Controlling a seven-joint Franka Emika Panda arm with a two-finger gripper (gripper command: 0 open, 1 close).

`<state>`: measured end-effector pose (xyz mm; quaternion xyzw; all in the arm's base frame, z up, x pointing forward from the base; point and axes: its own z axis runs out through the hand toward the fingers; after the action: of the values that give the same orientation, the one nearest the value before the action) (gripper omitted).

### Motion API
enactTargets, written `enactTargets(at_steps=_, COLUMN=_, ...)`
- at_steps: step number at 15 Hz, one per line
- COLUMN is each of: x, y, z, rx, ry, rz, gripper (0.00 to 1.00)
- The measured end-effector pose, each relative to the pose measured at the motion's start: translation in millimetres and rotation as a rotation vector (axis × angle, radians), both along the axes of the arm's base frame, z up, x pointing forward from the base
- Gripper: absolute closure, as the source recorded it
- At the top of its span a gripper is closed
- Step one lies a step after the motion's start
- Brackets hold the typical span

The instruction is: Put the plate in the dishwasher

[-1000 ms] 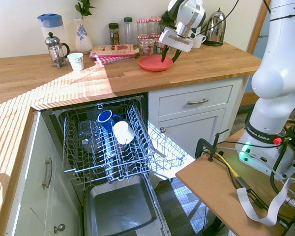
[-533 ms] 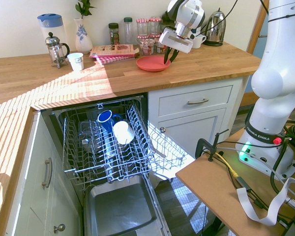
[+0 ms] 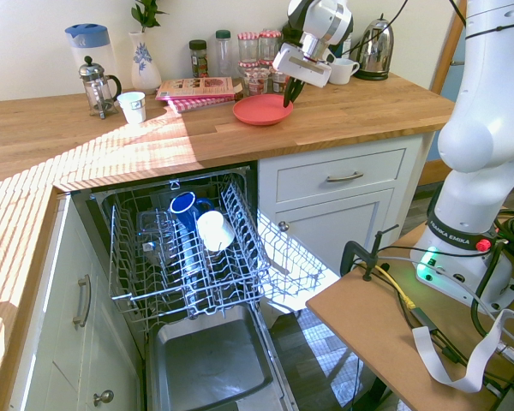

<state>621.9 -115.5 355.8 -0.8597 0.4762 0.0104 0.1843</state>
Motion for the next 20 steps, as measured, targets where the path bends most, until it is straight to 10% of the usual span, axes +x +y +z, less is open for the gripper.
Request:
enactTargets(at_steps=10, x=-90, y=452, z=160, rx=-0.583, ry=-0.13, rz=0.393, gripper=1.0)
enactTargets(at_steps=15, x=-186, y=646, z=15, rx=-0.894, ry=-0.217, rz=0.622, gripper=1.0)
enactTargets(at_steps=20, x=-229, y=698, z=-88, rx=-1.201, ry=-0.253, rz=0.795, gripper=1.0)
